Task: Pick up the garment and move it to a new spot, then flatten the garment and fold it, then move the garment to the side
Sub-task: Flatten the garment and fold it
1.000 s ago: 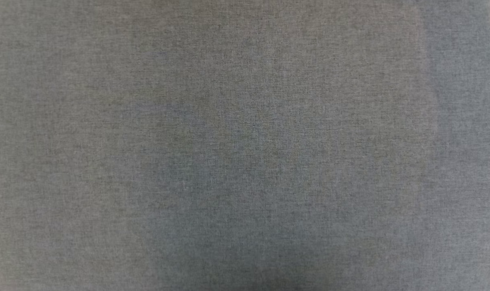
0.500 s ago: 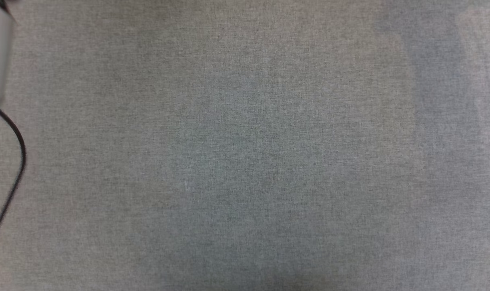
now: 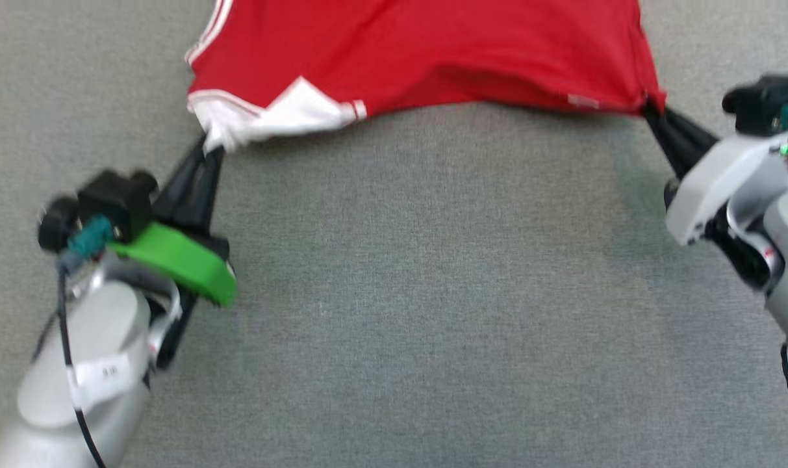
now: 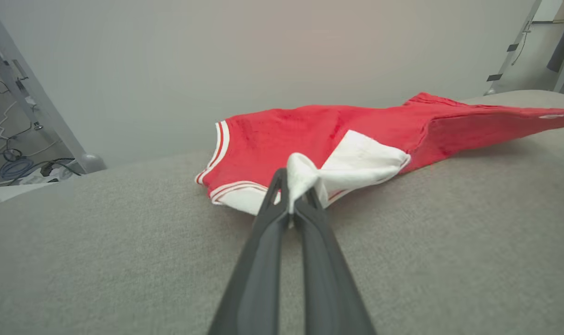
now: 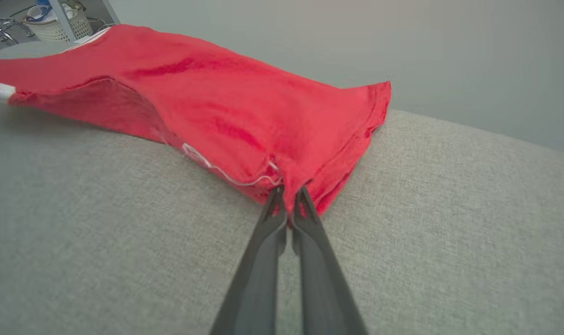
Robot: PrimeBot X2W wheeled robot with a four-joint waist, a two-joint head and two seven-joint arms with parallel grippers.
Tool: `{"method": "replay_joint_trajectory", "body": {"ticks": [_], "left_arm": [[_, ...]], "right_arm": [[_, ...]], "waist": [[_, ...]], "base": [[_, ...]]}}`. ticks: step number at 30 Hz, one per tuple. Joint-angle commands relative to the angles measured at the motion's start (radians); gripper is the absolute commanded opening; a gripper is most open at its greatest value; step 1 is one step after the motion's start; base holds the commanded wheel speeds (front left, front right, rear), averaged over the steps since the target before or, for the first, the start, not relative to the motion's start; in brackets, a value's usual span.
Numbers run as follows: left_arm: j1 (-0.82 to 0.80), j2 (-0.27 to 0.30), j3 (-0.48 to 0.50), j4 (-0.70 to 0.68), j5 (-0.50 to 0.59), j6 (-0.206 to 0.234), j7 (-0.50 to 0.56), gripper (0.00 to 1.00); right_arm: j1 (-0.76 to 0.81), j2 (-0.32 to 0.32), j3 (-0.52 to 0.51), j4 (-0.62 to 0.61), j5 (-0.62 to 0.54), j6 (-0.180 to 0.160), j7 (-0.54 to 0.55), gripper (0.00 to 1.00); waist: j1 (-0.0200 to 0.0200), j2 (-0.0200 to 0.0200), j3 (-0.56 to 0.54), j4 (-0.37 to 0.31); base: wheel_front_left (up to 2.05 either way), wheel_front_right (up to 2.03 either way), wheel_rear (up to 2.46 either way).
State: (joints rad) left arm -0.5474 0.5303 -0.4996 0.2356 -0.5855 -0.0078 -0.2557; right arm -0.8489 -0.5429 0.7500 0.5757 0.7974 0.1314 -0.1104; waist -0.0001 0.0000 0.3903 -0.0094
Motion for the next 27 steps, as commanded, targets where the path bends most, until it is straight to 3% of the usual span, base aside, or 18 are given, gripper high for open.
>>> {"method": "replay_joint_trajectory", "body": {"ticks": [1, 5, 11, 16, 27], "left_arm": [[0.050, -0.008, -0.002, -0.012, -0.013, 0.012, -0.006, 0.00], [0.198, -0.028, -0.009, -0.022, -0.033, 0.039, -0.006, 0.00], [0.377, -0.062, -0.023, -0.014, -0.069, 0.035, -0.006, 0.00], [0.517, -0.097, -0.020, -0.017, -0.087, 0.050, -0.006, 0.00], [0.743, -0.106, -0.029, -0.058, -0.102, 0.070, -0.004, 0.00]], "right_arm": [[0.041, -0.016, 0.010, -0.013, 0.019, -0.001, -0.004, 0.00], [0.159, -0.052, 0.033, -0.046, 0.058, -0.001, -0.006, 0.00], [0.338, -0.097, 0.030, -0.089, 0.094, -0.001, -0.025, 0.00], [0.496, -0.123, -0.004, -0.124, 0.113, -0.001, -0.042, 0.00], [0.783, -0.142, -0.130, -0.209, 0.087, -0.001, -0.018, 0.00]], "waist": [[0.0001, 0.0000, -0.093, 0.015], [0.0001, 0.0000, -0.164, 0.030], [0.0001, 0.0000, -0.258, 0.054], [0.0001, 0.0000, -0.313, 0.061], [0.0001, 0.0000, -0.378, 0.052]], "base": [[0.00, 0.00, 0.00], [0.00, 0.00, 0.00], [0.00, 0.00, 0.00], [0.00, 0.00, 0.00], [0.00, 0.00, 0.00]]}}
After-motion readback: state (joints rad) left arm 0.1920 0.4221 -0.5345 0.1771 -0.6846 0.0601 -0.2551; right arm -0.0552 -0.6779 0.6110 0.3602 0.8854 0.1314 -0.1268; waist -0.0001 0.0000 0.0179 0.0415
